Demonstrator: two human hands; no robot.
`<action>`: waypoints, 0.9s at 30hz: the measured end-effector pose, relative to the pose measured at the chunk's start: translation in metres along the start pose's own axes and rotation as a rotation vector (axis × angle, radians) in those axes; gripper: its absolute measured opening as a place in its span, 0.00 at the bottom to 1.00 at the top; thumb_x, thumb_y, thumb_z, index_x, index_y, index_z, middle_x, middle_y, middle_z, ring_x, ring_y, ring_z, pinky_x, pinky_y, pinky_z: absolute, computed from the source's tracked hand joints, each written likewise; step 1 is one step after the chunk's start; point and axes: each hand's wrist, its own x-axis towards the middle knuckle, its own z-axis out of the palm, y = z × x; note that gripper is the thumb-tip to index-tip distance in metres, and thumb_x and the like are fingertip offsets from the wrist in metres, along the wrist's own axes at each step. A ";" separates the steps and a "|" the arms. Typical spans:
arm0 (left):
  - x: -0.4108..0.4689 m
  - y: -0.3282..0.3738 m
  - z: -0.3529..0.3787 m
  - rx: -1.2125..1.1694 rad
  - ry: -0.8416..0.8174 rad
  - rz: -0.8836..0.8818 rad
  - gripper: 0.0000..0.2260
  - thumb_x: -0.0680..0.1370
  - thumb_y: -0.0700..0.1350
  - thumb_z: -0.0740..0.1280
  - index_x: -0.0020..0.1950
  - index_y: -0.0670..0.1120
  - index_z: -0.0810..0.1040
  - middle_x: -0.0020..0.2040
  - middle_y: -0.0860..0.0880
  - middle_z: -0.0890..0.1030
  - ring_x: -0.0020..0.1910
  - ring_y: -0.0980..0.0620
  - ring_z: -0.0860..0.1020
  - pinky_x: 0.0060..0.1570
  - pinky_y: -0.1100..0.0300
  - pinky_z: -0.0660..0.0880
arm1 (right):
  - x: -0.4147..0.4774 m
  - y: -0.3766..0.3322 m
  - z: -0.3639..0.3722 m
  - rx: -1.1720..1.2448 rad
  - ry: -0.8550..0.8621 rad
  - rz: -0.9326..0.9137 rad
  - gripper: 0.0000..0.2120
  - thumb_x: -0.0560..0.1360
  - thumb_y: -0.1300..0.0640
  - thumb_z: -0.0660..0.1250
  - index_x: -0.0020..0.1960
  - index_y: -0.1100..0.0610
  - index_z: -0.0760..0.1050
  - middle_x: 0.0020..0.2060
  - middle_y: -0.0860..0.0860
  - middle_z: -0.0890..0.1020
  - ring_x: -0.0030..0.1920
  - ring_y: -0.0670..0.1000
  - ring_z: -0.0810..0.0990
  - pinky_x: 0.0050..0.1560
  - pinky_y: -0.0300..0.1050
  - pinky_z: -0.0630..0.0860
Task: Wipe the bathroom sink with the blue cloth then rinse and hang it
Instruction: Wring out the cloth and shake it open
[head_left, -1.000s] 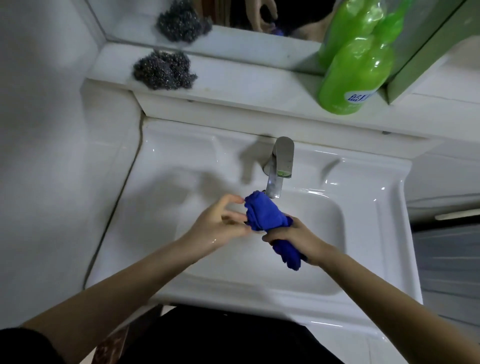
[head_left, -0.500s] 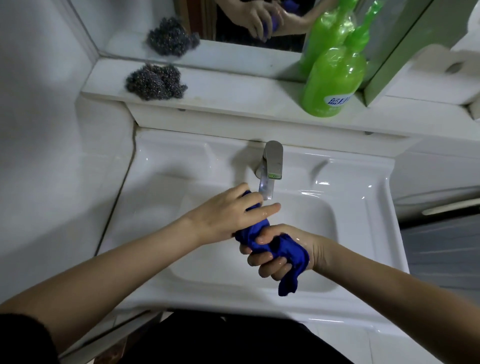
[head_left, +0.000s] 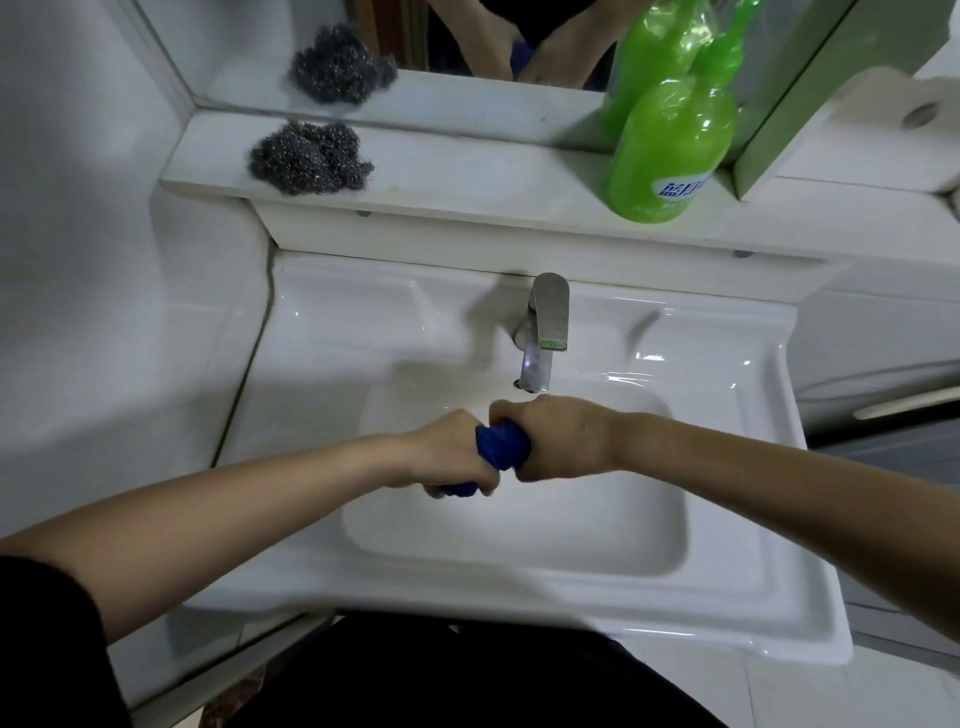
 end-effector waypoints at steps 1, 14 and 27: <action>-0.003 -0.001 0.004 -0.173 -0.045 -0.058 0.09 0.65 0.37 0.71 0.37 0.42 0.71 0.26 0.47 0.70 0.23 0.50 0.66 0.23 0.64 0.63 | 0.002 0.002 -0.001 -0.176 0.076 -0.086 0.13 0.71 0.56 0.68 0.52 0.52 0.67 0.30 0.44 0.71 0.28 0.47 0.70 0.24 0.41 0.60; -0.042 0.021 0.038 -1.520 -0.595 -0.091 0.09 0.66 0.33 0.68 0.38 0.45 0.73 0.26 0.50 0.66 0.19 0.57 0.65 0.15 0.69 0.55 | 0.006 0.011 0.000 -0.252 0.854 -0.529 0.19 0.65 0.66 0.69 0.51 0.58 0.65 0.26 0.52 0.76 0.24 0.54 0.73 0.27 0.39 0.58; -0.013 -0.010 0.019 -0.116 0.383 0.222 0.10 0.64 0.39 0.70 0.37 0.49 0.71 0.30 0.54 0.73 0.28 0.55 0.69 0.30 0.60 0.68 | 0.000 0.006 0.046 0.021 0.792 -0.084 0.13 0.64 0.64 0.74 0.48 0.62 0.79 0.30 0.53 0.82 0.29 0.59 0.79 0.26 0.51 0.76</action>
